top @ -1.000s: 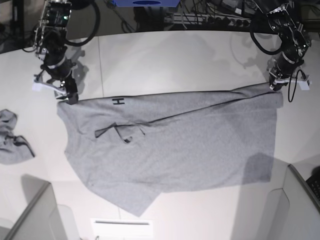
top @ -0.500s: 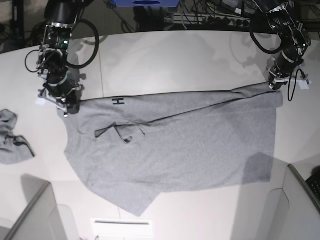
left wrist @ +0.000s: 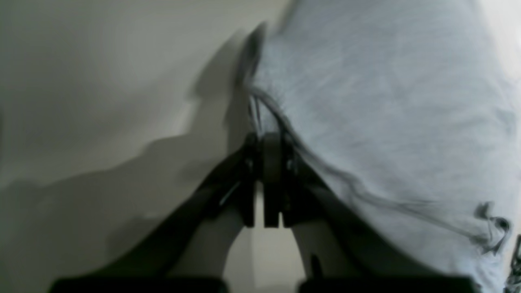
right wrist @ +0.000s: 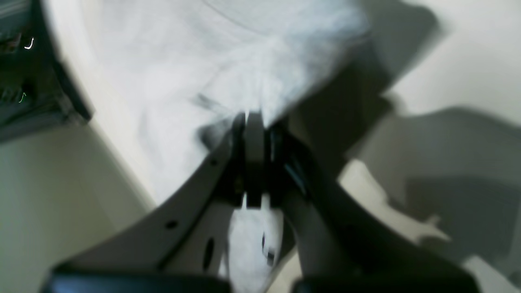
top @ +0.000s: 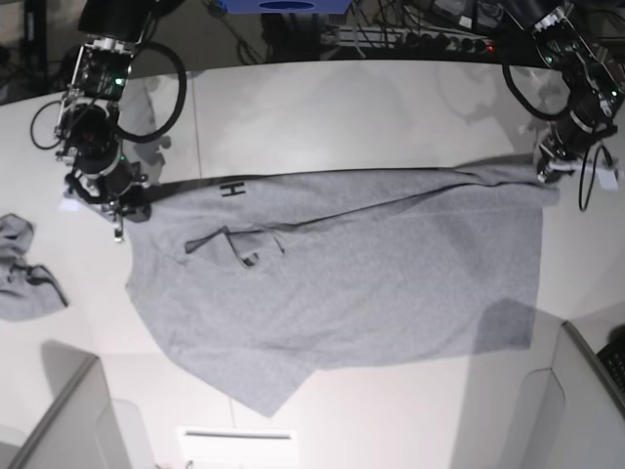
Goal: Fold the T-shirt properly
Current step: 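Lift and drag the shirt back toward the robot with both grippers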
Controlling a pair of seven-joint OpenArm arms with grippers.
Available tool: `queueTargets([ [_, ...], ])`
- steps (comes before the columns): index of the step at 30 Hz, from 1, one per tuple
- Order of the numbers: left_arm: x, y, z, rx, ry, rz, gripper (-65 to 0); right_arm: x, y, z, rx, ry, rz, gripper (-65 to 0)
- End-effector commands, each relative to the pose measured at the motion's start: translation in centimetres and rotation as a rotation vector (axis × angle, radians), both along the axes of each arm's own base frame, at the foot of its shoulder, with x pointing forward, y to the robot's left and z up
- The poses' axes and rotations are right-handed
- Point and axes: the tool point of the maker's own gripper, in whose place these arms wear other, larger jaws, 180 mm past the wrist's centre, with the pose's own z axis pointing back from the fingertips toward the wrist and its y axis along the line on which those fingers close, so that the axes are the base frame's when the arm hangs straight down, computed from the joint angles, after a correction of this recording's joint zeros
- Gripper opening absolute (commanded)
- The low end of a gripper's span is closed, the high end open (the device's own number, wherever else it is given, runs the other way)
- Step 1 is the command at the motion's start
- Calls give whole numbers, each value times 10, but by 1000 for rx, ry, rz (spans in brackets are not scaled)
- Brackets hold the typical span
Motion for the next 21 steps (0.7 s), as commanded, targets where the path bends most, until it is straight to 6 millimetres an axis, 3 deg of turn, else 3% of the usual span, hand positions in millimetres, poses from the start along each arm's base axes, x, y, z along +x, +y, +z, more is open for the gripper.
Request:
queueTargets([
  [1, 18, 6, 30, 54, -75, -26, -650, 7, -7, 15, -19, -42, 2, -650],
  [5, 48, 3, 80, 119, -172, -83, -650, 22, -11, 44, -52, -119, 15, -650],
  [10, 78, 2, 125, 152, -262, -117, -650, 41, -11, 70, -68, -196, 21, -650],
  [16, 83, 12, 136, 175, -280, -99, -650, 58, -17, 94, -109, -281, 46, -650],
  [21, 53, 35, 126, 165, -234, -17, -650, 45, -40, 98, -120, -286, -18, -650],
])
